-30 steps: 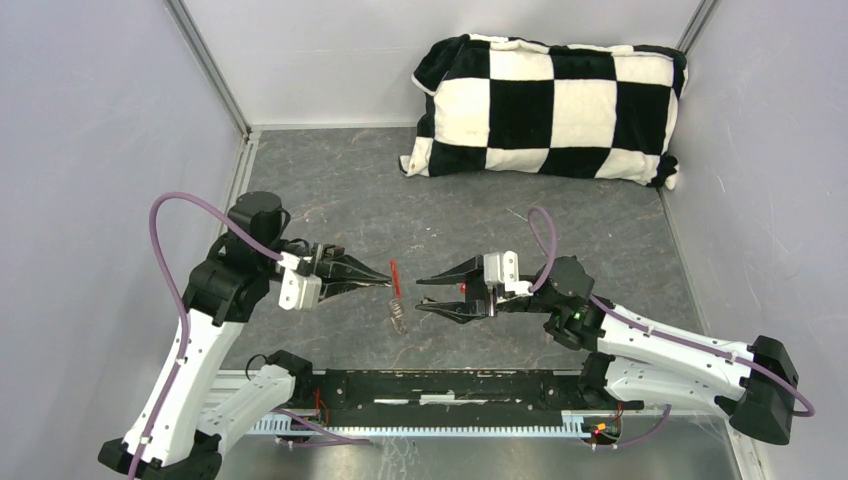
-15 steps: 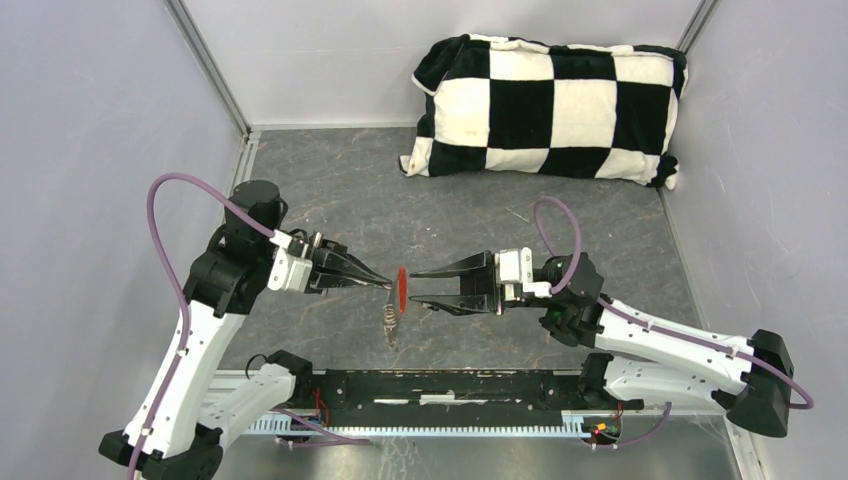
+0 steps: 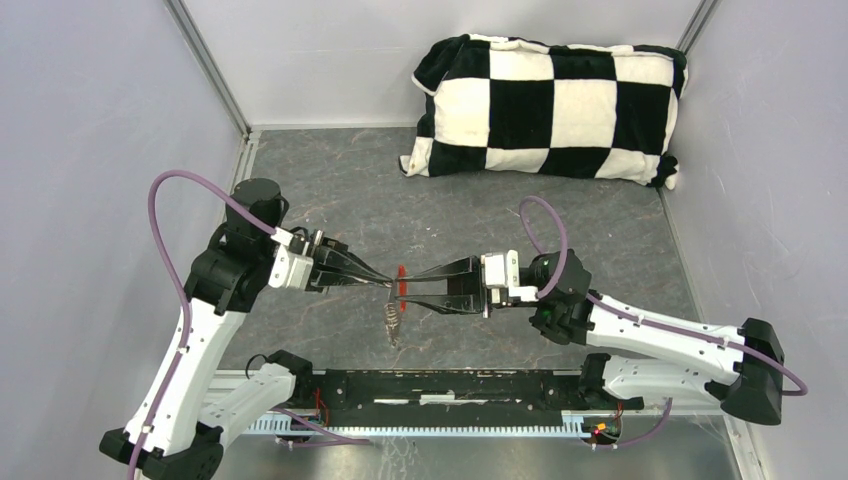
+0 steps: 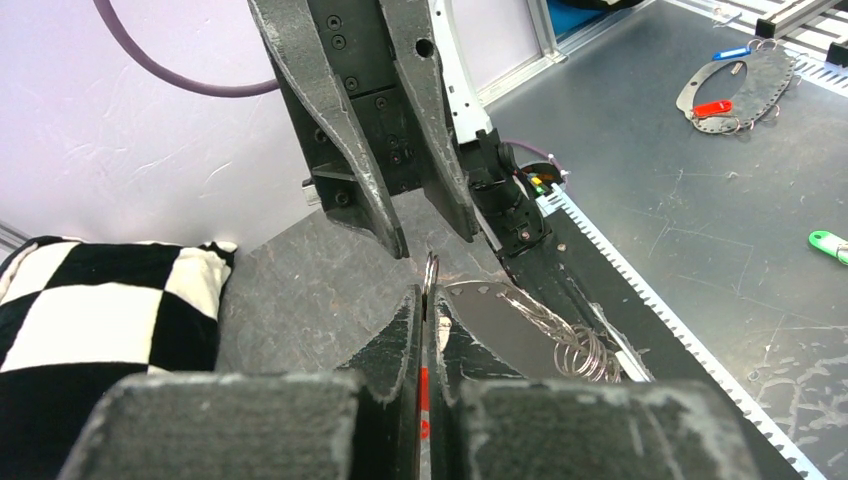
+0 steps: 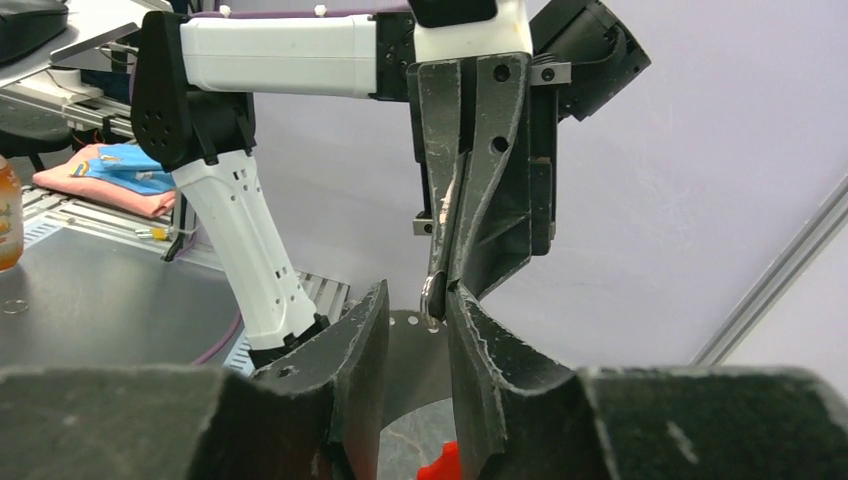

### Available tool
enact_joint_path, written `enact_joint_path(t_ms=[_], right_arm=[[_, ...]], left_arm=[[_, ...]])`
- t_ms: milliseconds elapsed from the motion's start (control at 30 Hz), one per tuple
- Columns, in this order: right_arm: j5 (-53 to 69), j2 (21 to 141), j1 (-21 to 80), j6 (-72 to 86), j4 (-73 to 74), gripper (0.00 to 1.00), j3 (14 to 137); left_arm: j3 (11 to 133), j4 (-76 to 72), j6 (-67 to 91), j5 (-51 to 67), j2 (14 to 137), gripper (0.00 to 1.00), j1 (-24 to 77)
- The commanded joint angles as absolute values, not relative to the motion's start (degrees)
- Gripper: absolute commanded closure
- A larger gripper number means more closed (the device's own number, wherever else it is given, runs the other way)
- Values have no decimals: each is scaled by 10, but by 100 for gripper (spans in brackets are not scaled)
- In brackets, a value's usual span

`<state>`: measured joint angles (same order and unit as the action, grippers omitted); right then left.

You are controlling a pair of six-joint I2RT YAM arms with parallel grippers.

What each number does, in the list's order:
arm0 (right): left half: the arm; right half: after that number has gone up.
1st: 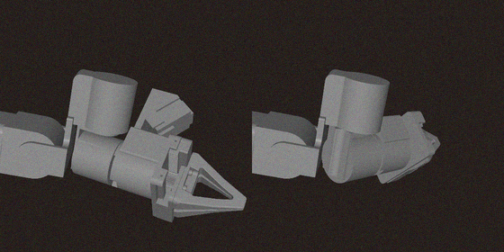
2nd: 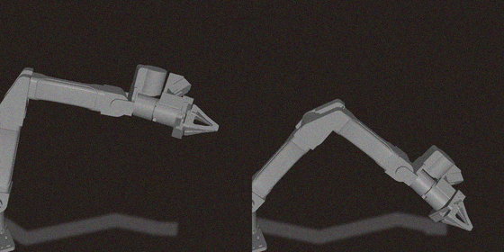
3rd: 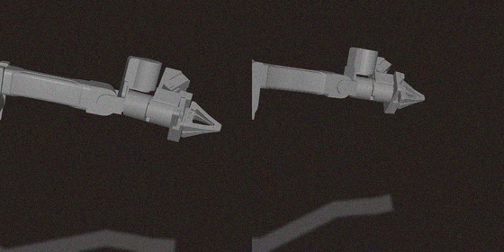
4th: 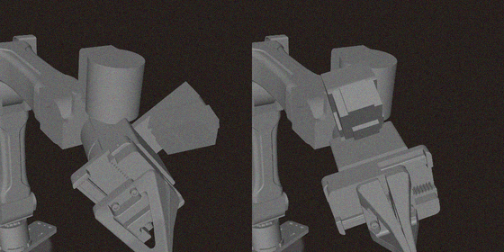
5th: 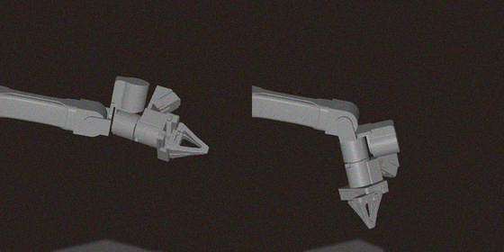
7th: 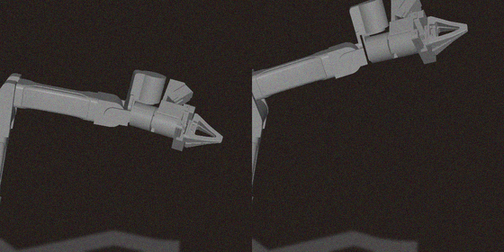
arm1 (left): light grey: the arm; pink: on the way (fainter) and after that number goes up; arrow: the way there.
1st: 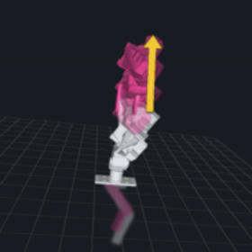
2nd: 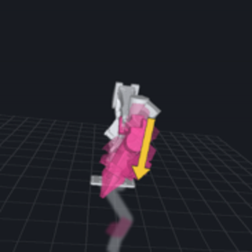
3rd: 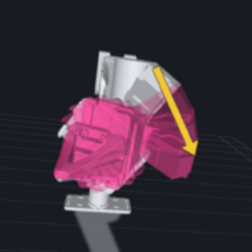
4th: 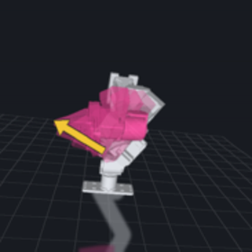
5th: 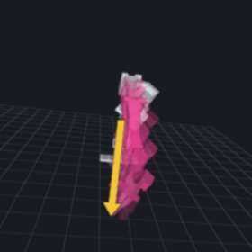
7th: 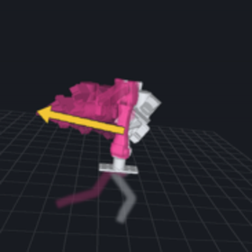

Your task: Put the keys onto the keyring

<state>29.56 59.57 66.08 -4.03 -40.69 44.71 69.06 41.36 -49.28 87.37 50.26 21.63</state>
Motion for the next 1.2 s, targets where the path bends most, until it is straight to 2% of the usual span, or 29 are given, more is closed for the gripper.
enact_joint_path(t_ms=[0,267,333,467,600,733,833,1033,1167], right_arm=[[269,604,667,-58,-406,67,480],[258,615,675,-74,-375,70,491],[252,616,676,-80,-365,75,493],[235,613,675,-83,-348,99,498],[203,610,676,-95,-281,100,520],[167,595,675,-110,-192,100,536],[149,586,676,-115,-136,100,549],[143,615,676,-122,-13,99,623],[144,639,676,-125,47,100,669]], left_arm=[[708,394,-469,894,496,98,217],[709,394,-470,893,494,98,217],[709,395,-469,893,493,98,216],[708,394,-469,888,493,98,217],[697,395,-468,871,488,97,216],[667,391,-466,797,470,82,217],[643,390,-479,747,451,73,216],[626,392,-504,705,436,71,217],[633,467,-595,698,443,73,217]])
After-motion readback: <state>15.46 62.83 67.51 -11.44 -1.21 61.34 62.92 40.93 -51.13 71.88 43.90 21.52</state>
